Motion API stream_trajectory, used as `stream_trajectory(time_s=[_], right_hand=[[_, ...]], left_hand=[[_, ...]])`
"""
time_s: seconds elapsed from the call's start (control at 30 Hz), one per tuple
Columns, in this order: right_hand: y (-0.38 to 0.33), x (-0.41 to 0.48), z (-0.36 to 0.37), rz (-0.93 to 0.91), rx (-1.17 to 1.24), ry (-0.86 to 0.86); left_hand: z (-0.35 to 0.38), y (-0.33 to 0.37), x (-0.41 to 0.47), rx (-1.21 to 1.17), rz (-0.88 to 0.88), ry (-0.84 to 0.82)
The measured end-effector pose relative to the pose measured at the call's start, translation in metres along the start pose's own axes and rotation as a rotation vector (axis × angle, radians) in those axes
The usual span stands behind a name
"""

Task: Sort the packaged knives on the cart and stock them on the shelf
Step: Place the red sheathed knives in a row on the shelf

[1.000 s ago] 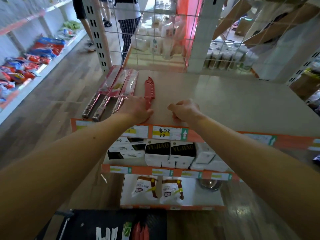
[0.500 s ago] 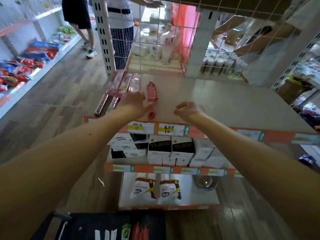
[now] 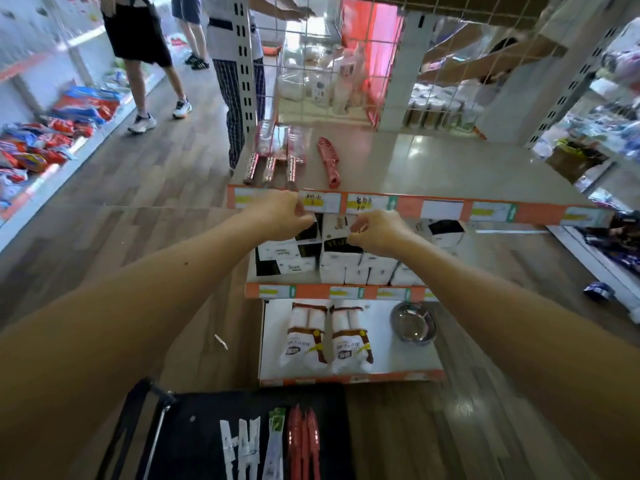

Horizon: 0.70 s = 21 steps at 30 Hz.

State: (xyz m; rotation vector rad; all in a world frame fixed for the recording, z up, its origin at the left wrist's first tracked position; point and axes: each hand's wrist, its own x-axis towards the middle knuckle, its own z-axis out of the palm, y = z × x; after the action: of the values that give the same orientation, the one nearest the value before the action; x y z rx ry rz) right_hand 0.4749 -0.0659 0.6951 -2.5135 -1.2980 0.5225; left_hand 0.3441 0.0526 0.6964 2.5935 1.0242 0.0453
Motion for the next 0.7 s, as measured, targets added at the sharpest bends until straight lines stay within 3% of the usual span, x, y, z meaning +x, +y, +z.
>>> stream_trajectory(time_s=[0.2,0.37,0.7], right_hand=[[0.009,-0.063,0.031,-0.037,-0.100,-0.099],[0.036,-0.125,0.080,-0.026,-0.104,-0.079],[0.081,-0.187,0.183,0.012,-0.118,-0.253]], left_hand=[[0.034,-0.009,-0.075,-0.071,-0.090,-0.036],[0.093,0.000,-0.147,-0.133,-0.134,-0.010],[0.212,-0.017,-0.224,-0.144,-0.200,-0.273]])
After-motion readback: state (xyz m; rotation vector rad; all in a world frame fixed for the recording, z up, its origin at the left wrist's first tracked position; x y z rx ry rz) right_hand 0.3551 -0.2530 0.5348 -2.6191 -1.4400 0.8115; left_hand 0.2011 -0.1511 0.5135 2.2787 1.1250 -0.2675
